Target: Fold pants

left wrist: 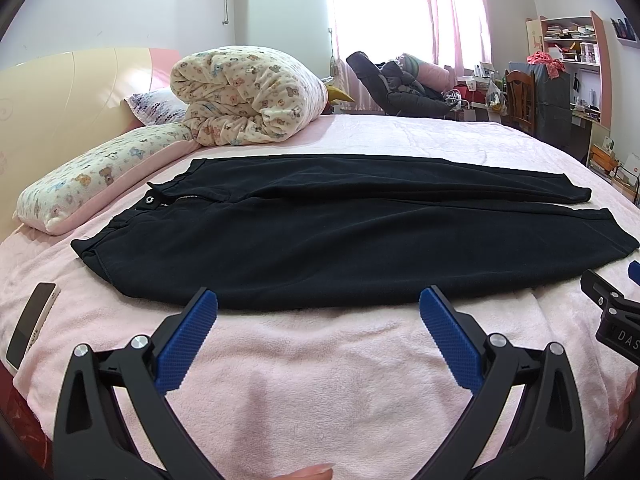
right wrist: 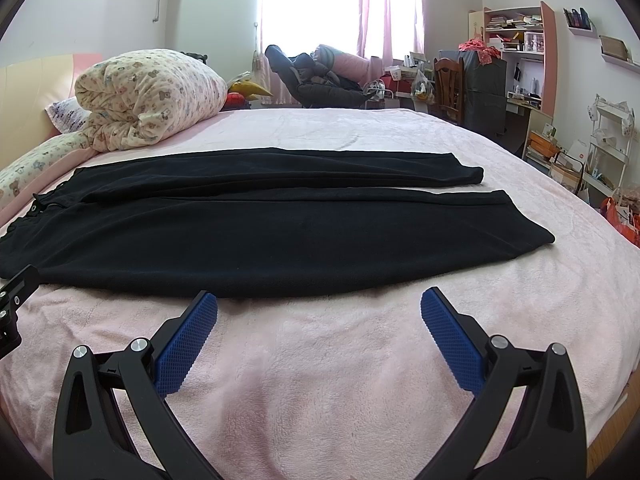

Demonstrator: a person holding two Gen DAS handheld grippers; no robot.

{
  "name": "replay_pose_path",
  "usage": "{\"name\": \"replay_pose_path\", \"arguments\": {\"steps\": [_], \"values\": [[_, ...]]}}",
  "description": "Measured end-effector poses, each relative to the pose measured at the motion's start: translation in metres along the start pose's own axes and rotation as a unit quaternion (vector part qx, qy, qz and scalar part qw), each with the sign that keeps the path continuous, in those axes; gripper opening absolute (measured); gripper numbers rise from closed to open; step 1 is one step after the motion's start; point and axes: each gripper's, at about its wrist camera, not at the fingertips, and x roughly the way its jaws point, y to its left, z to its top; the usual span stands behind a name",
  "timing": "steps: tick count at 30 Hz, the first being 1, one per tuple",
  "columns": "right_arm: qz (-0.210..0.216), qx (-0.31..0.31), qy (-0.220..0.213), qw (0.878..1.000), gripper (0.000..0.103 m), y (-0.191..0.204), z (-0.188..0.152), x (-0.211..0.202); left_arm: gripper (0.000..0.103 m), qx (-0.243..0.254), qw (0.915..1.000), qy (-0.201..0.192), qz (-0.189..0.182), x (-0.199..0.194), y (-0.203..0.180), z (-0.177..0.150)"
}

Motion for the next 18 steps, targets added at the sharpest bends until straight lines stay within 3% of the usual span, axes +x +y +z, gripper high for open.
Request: {"name": "replay_pose_path", "arguments": {"steps": [18], "values": [[0.000,0.000,-0.001,1.000,0.102,-0.0001,-0.0004,0.0016,0.101,0.000,1.0000,0.000,0.000,-0.0001,0.0000,0.0000]]}}
